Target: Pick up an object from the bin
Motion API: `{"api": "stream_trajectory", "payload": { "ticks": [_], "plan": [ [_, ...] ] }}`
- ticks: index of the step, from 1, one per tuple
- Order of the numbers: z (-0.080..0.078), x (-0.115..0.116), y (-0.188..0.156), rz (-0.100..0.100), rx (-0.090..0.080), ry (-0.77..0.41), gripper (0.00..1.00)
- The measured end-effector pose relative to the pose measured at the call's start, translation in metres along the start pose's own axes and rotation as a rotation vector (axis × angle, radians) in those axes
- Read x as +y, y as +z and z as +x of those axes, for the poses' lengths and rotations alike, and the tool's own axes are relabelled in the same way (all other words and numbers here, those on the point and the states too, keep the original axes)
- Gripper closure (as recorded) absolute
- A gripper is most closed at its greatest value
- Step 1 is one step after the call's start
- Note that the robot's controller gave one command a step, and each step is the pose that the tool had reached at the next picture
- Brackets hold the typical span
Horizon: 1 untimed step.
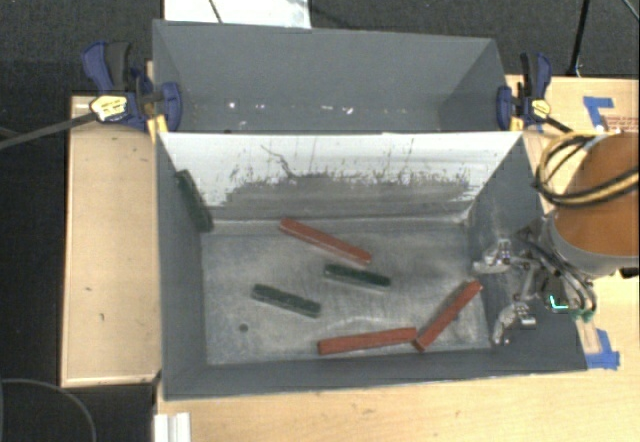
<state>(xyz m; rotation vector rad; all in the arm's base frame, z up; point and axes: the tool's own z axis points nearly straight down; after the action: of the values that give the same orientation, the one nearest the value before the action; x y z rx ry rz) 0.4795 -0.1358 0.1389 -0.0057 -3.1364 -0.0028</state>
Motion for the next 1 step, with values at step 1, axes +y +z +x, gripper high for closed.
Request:
{"api": "stream_trajectory", "payload": {
  "ticks": [1],
  "plan": [
    [-0.002,0.0001,-0.0034,0.002,-0.007,-0.006,0.0]
  ]
}}
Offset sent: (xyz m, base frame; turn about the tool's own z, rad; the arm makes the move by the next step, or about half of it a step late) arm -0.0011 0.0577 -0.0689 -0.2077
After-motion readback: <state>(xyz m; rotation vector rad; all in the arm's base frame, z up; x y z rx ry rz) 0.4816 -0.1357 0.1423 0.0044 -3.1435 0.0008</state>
